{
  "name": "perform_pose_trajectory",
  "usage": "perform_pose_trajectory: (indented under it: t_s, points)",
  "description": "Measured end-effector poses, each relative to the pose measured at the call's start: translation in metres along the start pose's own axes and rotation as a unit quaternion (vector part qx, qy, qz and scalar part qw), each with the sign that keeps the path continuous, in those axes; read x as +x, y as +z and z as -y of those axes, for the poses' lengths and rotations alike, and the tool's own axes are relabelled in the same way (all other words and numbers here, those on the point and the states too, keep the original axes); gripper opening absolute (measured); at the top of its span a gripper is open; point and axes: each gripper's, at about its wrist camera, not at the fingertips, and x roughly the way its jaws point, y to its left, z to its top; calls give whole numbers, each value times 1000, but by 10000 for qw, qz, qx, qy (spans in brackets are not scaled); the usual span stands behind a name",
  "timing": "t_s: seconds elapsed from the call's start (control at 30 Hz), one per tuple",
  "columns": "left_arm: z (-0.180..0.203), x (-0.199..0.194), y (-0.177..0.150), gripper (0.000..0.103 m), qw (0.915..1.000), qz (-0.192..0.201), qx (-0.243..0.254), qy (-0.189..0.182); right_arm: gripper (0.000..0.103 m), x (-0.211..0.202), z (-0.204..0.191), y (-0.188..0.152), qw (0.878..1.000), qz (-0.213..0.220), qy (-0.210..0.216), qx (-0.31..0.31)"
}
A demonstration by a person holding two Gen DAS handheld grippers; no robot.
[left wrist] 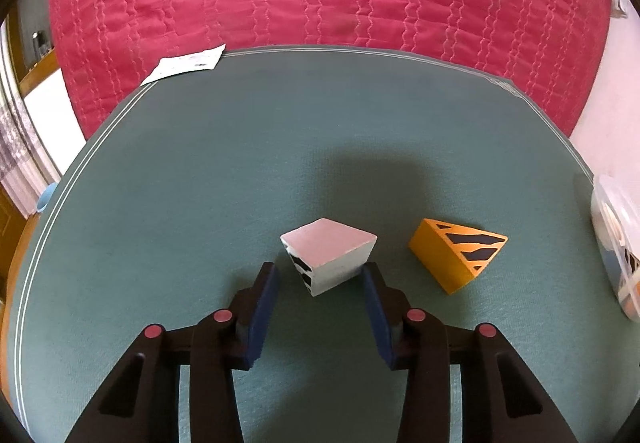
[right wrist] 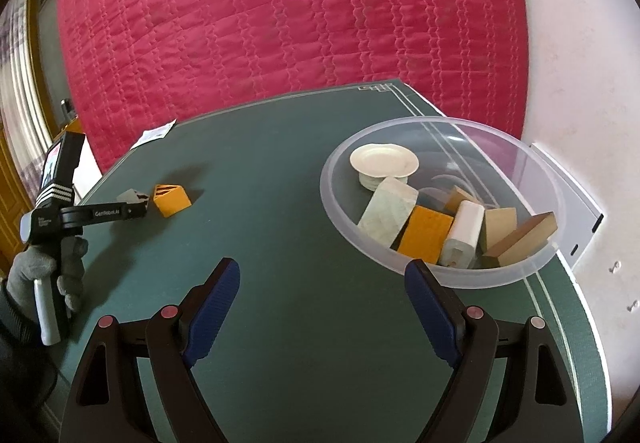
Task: Organize rigid objects
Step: 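Close the left gripper on the white black-striped block and lift it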
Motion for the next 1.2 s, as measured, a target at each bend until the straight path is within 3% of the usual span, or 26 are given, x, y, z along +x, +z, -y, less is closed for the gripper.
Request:
perform_pose_trajectory:
  t_s: [0.13, 0.27, 0.47, 0.53, 0.57, 0.6, 0.77, 1.0, 1.2]
  points:
    - [-1, -3, -3, 49, 10000, 32, -50, 33, 85, 1, 1, 0, 10000, -33, 30, 34]
    - [4, -6, -2, 62, 9999, 100, 14, 6, 85, 1, 1, 0, 10000, -38, 55, 38]
    - [7, 0, 5, 62, 9999, 103, -8, 49, 85, 2, 0, -1, 9999, -54, 84, 32]
    - [5, 4, 7, 51, 10000, 84, -25, 39, 85, 2, 0, -1, 9999, -62, 85, 27]
    - [2, 8, 7, 40, 10000, 20, -50, 27, 85, 3, 0, -1, 9999, -69, 92, 23]
    - [0, 9, 6, 38, 10000, -1, -82, 21, 85, 2, 0, -1, 9999, -74, 102, 23]
    - [-3, -1, 3, 37, 9998, 111, -108, -124, 85, 7, -10, -3, 9992, -229, 324, -7]
    - [-1, -24, -1, 37, 9991, 396, -36, -162, 85, 29, -38, 8, 9915, -766, 1049, -41]
    - [-7, -36, -2, 37, 9982, 528, -93, -272, 85, 54, -85, 32, 9871, -797, 1276, -555]
